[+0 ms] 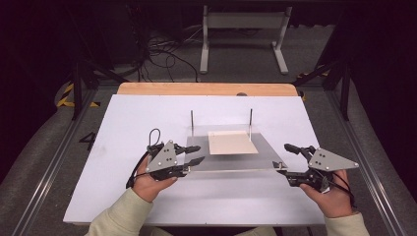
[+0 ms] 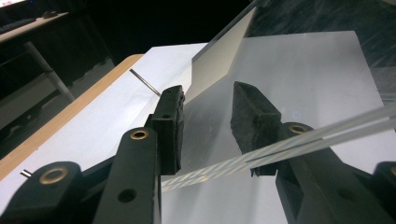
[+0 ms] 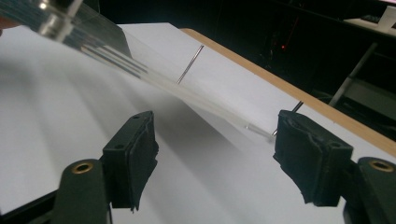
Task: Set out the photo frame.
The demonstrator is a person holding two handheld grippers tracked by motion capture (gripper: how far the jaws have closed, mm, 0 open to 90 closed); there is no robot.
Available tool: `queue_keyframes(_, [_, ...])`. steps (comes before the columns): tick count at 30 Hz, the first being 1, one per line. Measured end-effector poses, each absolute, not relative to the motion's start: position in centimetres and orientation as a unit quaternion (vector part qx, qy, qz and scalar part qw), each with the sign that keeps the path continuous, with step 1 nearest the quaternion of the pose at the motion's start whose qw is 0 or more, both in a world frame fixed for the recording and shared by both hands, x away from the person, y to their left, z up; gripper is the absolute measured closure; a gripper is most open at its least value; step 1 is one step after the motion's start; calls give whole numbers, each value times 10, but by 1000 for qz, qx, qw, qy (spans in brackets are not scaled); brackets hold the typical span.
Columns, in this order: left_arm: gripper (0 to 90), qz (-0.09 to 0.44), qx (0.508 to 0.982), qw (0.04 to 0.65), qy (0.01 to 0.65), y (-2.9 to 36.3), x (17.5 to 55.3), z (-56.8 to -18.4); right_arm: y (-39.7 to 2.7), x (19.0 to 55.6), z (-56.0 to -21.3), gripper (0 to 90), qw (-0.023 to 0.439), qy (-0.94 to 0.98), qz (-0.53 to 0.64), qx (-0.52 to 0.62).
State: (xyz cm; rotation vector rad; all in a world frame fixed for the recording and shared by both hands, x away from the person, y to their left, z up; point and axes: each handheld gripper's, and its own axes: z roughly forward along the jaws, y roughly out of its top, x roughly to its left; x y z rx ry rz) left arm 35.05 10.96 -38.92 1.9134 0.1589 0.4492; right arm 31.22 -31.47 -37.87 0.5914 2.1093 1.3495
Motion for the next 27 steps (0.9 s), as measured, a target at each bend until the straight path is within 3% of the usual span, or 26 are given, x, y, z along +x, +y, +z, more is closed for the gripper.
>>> queue_keyframes(12, [625,190,808,554,70,110,351,-389,-298,334,-383,346,310,785,500,193])
queue_keyframes(27, [605,188,802,560,86,106,358,-396,-282,355,-395,503,267,787,529,172])
